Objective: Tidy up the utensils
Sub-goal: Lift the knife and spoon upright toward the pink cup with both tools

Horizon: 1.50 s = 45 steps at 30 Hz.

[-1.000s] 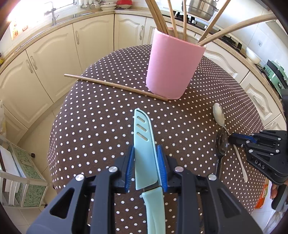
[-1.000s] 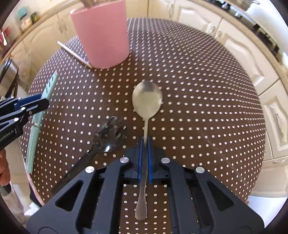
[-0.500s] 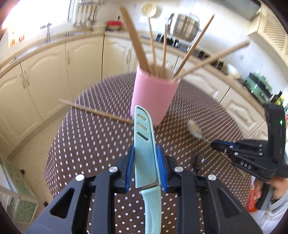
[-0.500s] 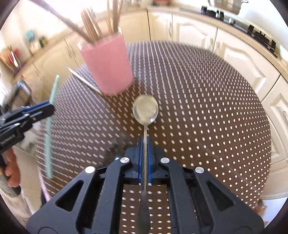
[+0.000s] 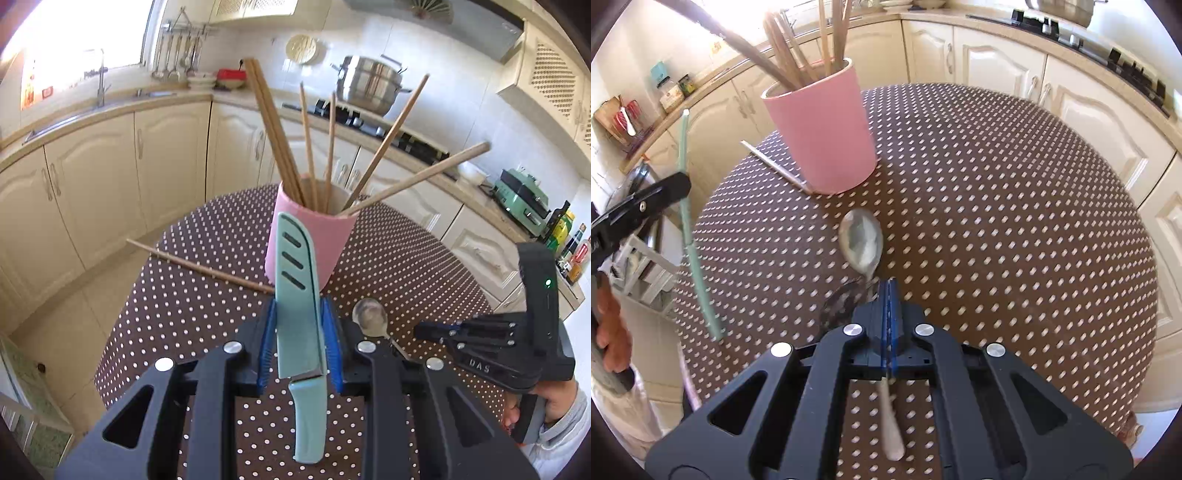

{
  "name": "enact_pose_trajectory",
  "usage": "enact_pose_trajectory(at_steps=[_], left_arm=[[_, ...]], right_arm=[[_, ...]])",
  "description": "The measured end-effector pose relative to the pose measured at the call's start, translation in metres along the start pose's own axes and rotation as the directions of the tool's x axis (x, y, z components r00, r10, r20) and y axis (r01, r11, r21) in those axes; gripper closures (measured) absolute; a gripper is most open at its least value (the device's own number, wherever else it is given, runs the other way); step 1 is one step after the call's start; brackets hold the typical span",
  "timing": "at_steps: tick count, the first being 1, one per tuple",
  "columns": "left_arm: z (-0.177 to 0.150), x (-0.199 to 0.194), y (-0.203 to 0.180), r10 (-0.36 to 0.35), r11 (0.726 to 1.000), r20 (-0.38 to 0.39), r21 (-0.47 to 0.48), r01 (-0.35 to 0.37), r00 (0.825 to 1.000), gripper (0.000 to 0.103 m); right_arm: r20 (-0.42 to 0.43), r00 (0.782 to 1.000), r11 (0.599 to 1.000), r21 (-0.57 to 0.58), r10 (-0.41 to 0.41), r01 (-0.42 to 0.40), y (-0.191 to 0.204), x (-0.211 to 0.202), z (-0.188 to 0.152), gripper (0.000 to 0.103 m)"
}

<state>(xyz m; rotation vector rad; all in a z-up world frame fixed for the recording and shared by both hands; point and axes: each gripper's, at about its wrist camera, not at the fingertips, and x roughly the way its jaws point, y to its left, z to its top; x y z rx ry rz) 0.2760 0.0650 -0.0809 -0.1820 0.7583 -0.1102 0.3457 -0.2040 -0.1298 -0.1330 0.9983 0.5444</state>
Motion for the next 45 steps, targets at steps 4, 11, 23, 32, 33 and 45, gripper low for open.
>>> enact_pose_trajectory(at_steps=[4,11,23,32,33,45], left_arm=[[-0.003,0.012,0.003,0.009,1.0,-0.031,-0.006,-0.009,0.999,0.078],[-0.012,0.022,0.005,0.009,1.0,-0.058,-0.001,-0.009,0.998,0.078],[-0.016,0.027,0.009,0.006,1.0,-0.081,-0.003,-0.006,0.997,0.078],[-0.021,0.027,0.007,0.003,1.0,-0.096,0.005,-0.003,0.995,0.078],[-0.021,0.027,0.006,0.003,1.0,-0.097,0.007,-0.002,0.995,0.078],[-0.024,0.021,0.001,-0.004,1.0,-0.093,0.013,0.005,0.996,0.078]], right_arm=[[-0.054,0.998,0.999,-0.024,-0.025,0.024,0.005,0.012,0.012,0.101],[-0.138,0.99,0.997,-0.069,0.023,-0.033,0.016,0.015,0.007,0.1],[-0.152,0.986,0.984,-0.171,-0.07,0.044,0.052,0.022,-0.002,0.071],[-0.193,0.965,0.948,-0.296,-0.178,0.116,0.091,0.047,-0.003,0.096],[-0.195,0.962,0.943,-0.31,-0.191,0.124,0.096,0.049,-0.002,0.096],[-0.08,0.968,0.936,-0.283,-0.239,0.208,0.112,0.029,0.002,0.098]])
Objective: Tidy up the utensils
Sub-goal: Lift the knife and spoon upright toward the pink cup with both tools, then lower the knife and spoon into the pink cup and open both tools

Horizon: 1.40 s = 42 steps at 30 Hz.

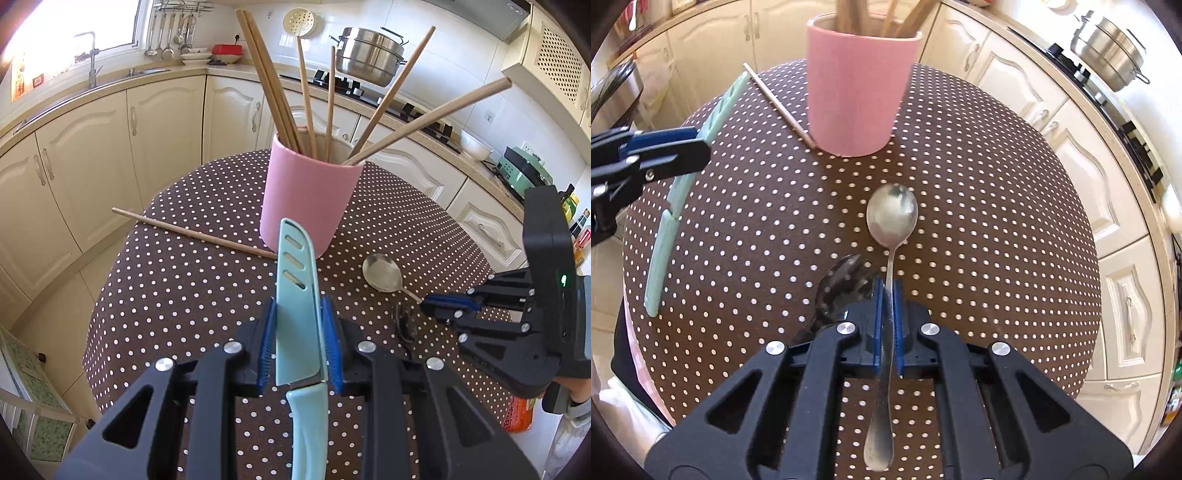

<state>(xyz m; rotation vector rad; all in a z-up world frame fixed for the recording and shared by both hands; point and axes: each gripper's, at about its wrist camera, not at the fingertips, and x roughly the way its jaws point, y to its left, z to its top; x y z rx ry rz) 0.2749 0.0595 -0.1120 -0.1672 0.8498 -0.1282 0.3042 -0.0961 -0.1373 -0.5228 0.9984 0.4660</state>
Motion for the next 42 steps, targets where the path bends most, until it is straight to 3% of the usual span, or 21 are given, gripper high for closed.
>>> enact_pose_trajectory(at_steps=[5,9,23,25,31,35,37,42], left_arm=[[0.001,-0.002,0.001,0.003,1.0,-0.002,-0.005,-0.003,1.0,0.078],[0.0,-0.002,0.002,0.003,1.0,-0.006,-0.006,-0.003,1.0,0.078],[0.011,0.013,-0.007,0.015,1.0,-0.039,0.006,-0.015,0.999,0.078],[0.014,0.011,-0.008,0.012,1.0,-0.019,0.001,-0.012,1.0,0.078],[0.017,-0.008,-0.009,-0.005,1.0,0.083,0.002,0.005,0.996,0.079],[0.022,-0.022,-0.009,-0.019,1.0,0.153,0.005,0.018,0.988,0.079],[0.025,-0.027,-0.007,-0.031,0.999,0.174,-0.002,0.032,0.984,0.079],[0.037,-0.035,-0.008,-0.044,0.999,0.223,0.002,0.045,0.974,0.079]], right_arm=[[-0.066,0.998,0.999,0.047,0.014,-0.011,-0.022,0.007,-0.008,0.098],[-0.124,0.989,0.993,0.097,0.081,-0.069,-0.045,0.009,-0.014,0.097],[-0.223,0.968,0.99,0.107,0.119,-0.097,-0.067,0.031,0.034,0.098],[-0.192,0.975,0.99,0.102,0.113,-0.095,-0.08,0.038,0.036,0.099],[0.067,0.989,0.974,0.174,0.135,-0.145,-0.088,0.001,0.023,0.099],[0.236,0.96,0.958,0.206,0.148,-0.199,-0.091,-0.031,0.016,0.099],[0.307,0.935,0.942,0.223,0.176,-0.251,-0.094,-0.041,0.016,0.099],[0.442,0.882,0.931,0.227,0.163,-0.286,-0.099,-0.065,0.021,0.099]])
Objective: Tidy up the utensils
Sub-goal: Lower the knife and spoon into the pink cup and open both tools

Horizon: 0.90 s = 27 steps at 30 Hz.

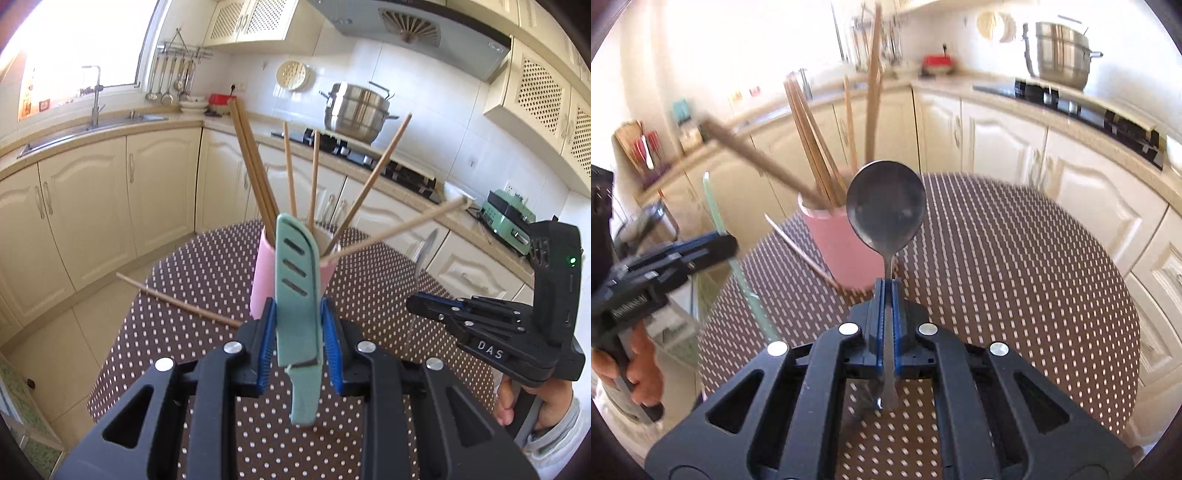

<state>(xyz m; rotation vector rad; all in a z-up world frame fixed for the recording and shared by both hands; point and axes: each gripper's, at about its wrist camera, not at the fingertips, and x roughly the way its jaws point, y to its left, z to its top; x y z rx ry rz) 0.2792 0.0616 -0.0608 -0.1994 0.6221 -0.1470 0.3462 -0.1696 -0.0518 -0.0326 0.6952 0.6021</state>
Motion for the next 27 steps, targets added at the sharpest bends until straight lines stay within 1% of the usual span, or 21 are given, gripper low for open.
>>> enact_pose_trajectory(at_steps=[2,5,6,8,10,14,16,19,21,23,25,27], left_arm=[[0.008,0.0,0.0,-0.003,1.0,0.016,-0.004,0.003,1.0,0.079],[0.022,-0.002,0.0,-0.005,1.0,0.044,-0.004,0.005,0.999,0.079],[0.027,-0.003,-0.001,-0.003,1.0,0.055,-0.002,0.003,0.998,0.079],[0.037,-0.006,-0.002,0.002,1.0,0.082,0.005,-0.003,0.997,0.079],[0.049,-0.013,-0.005,0.011,1.0,0.12,0.009,-0.012,0.993,0.079],[0.072,-0.024,-0.007,0.01,1.0,0.194,0.006,-0.011,0.981,0.079],[0.084,-0.028,-0.008,0.014,1.0,0.23,0.004,-0.015,0.973,0.079],[0.096,-0.028,-0.011,0.009,1.0,0.261,-0.007,-0.008,0.965,0.079],[0.101,-0.025,-0.013,0.011,1.0,0.281,-0.013,-0.007,0.96,0.079],[0.104,-0.019,-0.014,0.02,1.0,0.284,-0.026,-0.014,0.959,0.079],[0.104,-0.013,-0.016,0.002,1.0,0.274,-0.02,0.004,0.962,0.079],[0.103,-0.002,-0.017,0.016,1.0,0.244,-0.015,-0.013,0.97,0.079]], right_arm=[[0.052,0.999,1.0,0.007,0.009,-0.009,-0.006,-0.008,0.006,0.099],[0.122,0.992,0.999,0.018,0.024,-0.027,-0.012,-0.015,0.03,0.099],[0.141,0.99,0.999,0.019,0.029,-0.032,0.001,-0.017,0.031,0.099],[0.187,0.982,1.0,0.0,0.006,-0.006,0.011,-0.023,0.036,0.099],[0.241,0.971,1.0,-0.009,0.0,0.002,0.014,-0.026,0.046,0.099],[0.297,0.955,1.0,-0.016,-0.007,0.013,0.019,-0.027,0.061,0.099],[0.331,0.944,1.0,-0.01,-0.007,0.011,0.024,-0.031,0.062,0.099],[0.351,0.936,1.0,-0.008,0.003,0.0,0.026,-0.032,0.071,0.099],[0.343,0.939,1.0,-0.014,0.011,-0.006,0.027,-0.027,0.074,0.099],[0.338,0.941,1.0,-0.018,0.008,-0.002,0.029,-0.024,0.074,0.099],[0.325,0.946,1.0,-0.014,0.014,-0.01,0.027,-0.019,0.073,0.099],[0.312,0.95,1.0,-0.01,0.012,-0.01,0.025,-0.015,0.073,0.099]])
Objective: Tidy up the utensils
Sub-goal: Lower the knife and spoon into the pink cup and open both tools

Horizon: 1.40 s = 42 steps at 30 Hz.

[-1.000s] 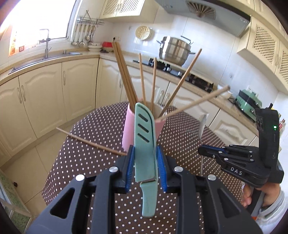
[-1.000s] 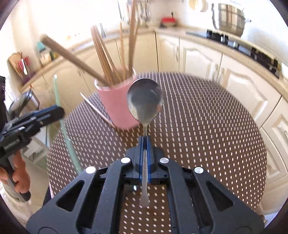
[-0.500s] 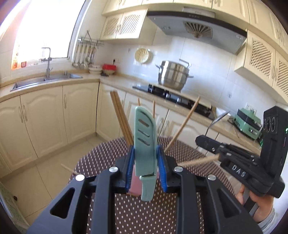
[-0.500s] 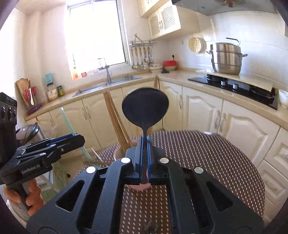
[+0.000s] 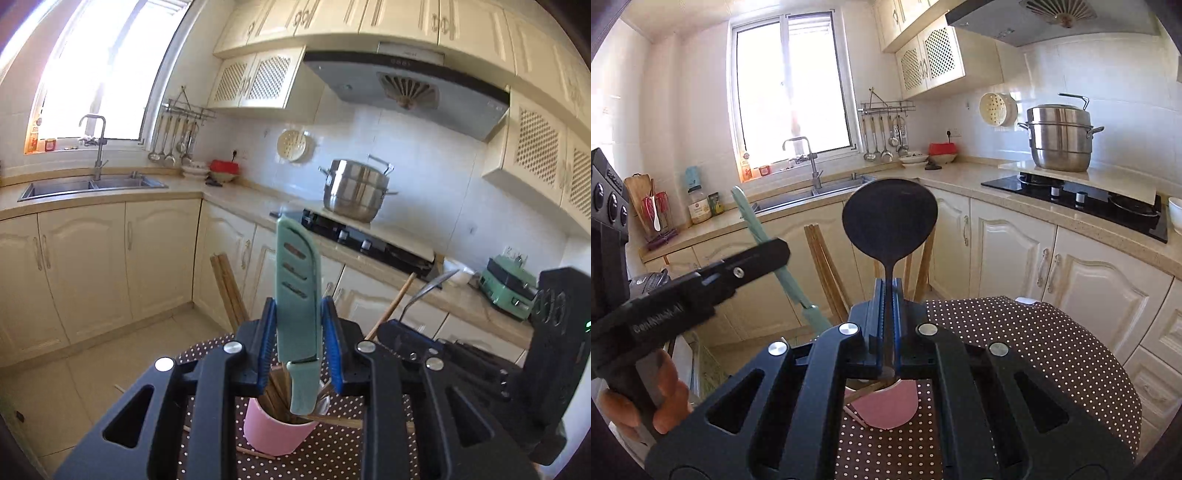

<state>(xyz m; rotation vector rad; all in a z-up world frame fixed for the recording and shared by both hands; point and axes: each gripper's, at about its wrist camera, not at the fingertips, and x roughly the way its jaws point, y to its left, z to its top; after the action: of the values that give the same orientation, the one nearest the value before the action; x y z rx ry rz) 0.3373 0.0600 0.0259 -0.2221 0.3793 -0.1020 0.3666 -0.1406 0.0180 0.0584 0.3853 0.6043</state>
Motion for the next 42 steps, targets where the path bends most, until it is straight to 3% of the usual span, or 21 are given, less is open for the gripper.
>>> enact_pose_trajectory(at_steps=[11,14,42], left_arm=[[-0.026,0.035,0.002,0.006,1.0,-0.095,0.023,-0.004,0.995,0.077],[-0.029,0.034,0.004,-0.002,1.0,-0.096,0.02,0.004,0.995,0.05],[-0.032,0.0,0.006,0.134,0.986,-0.055,0.105,-0.128,0.989,0.032]], right_arm=[[-0.049,0.999,1.0,0.022,0.011,-0.01,-0.007,0.012,-0.015,0.099],[-0.058,0.998,1.0,0.025,0.009,-0.007,-0.009,0.013,-0.018,0.099],[-0.107,0.994,0.998,0.056,-0.011,0.017,-0.009,0.01,-0.022,0.096]])
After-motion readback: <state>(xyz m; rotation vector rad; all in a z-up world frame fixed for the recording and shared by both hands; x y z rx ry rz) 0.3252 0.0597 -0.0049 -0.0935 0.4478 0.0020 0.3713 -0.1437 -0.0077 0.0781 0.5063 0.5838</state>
